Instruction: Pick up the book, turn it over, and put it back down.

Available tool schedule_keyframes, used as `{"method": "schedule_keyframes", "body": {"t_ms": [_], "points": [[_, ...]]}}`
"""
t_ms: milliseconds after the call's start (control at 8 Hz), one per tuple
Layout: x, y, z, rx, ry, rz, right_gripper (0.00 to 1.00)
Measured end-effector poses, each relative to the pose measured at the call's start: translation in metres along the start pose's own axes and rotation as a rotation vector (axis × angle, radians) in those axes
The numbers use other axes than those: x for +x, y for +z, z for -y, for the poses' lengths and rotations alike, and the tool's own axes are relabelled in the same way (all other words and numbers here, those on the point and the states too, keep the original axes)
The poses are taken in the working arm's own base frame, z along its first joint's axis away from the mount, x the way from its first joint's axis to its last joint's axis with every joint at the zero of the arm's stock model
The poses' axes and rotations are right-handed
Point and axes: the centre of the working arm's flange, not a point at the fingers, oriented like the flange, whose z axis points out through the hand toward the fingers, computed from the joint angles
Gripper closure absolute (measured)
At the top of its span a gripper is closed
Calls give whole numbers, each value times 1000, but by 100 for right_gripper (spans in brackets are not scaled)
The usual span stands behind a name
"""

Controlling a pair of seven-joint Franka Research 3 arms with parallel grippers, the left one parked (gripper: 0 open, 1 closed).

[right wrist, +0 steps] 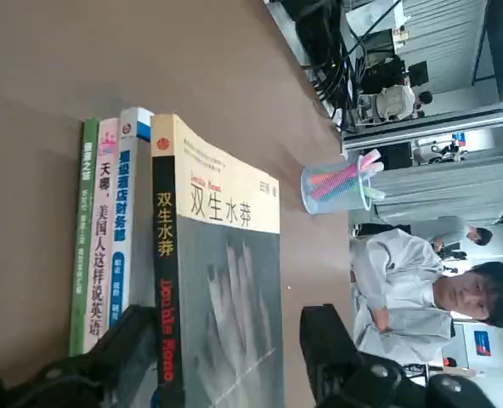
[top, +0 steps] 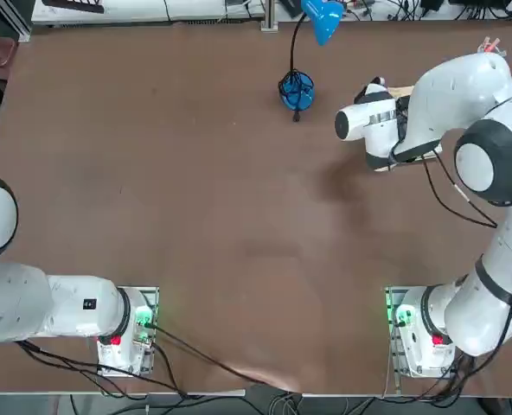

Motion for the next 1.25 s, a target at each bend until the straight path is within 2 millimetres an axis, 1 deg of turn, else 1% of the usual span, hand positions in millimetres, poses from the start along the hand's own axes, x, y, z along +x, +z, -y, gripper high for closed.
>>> {"method": "schedule_keyframes", "body": {"t_ms": [250, 625, 1250], "points": [[0, 6, -3, 1, 7, 11, 1], [3, 10, -10, 4, 34, 20, 1], [14, 6, -18, 48, 147, 65, 1]]}}
